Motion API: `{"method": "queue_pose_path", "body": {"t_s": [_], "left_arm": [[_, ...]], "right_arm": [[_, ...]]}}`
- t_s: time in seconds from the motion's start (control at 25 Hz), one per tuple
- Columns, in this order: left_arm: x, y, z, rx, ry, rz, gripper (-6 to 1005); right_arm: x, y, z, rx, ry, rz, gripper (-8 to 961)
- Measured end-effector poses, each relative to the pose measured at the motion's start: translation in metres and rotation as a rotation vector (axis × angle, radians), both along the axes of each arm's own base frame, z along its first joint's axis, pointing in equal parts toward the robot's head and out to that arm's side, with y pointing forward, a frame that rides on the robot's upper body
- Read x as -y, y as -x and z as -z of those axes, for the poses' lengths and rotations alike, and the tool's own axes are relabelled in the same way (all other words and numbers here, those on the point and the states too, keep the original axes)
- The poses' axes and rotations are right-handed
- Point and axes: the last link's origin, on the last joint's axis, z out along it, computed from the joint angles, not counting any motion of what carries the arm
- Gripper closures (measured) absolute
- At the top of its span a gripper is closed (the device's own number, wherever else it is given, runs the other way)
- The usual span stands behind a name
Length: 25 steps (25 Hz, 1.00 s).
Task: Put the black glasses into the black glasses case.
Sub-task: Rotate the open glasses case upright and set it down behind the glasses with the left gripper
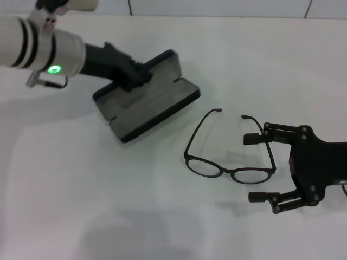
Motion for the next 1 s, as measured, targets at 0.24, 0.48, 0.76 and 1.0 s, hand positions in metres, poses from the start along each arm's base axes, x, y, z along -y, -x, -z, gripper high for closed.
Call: {"method": "queue_pose_path", "body": {"t_s": [0.24, 0.48, 0.76, 1.0], "left_arm": [[-0.011, -0.022, 0.020, -0.132, 0.006, 0.213, 801], [-0.013, -0.028, 0.036, -0.296, 0.018, 0.330, 800], [-0.007, -0.030, 0.040, -0.310, 0.064, 0.384, 802], [0.001, -0.046, 0.042, -0.245, 0.113, 0.424, 800]], "right_arm": [[0.008, -0.003, 0.005, -0.015, -0.008, -0.002, 68], [0.018, -0.011, 0.005, -0.029, -0.014, 0.018, 69], [0.022, -0.016, 0.005, -0.029, -0.031, 0.017, 69], [0.022, -0.016, 0.005, -0.029, -0.032, 0.017, 69]]}}
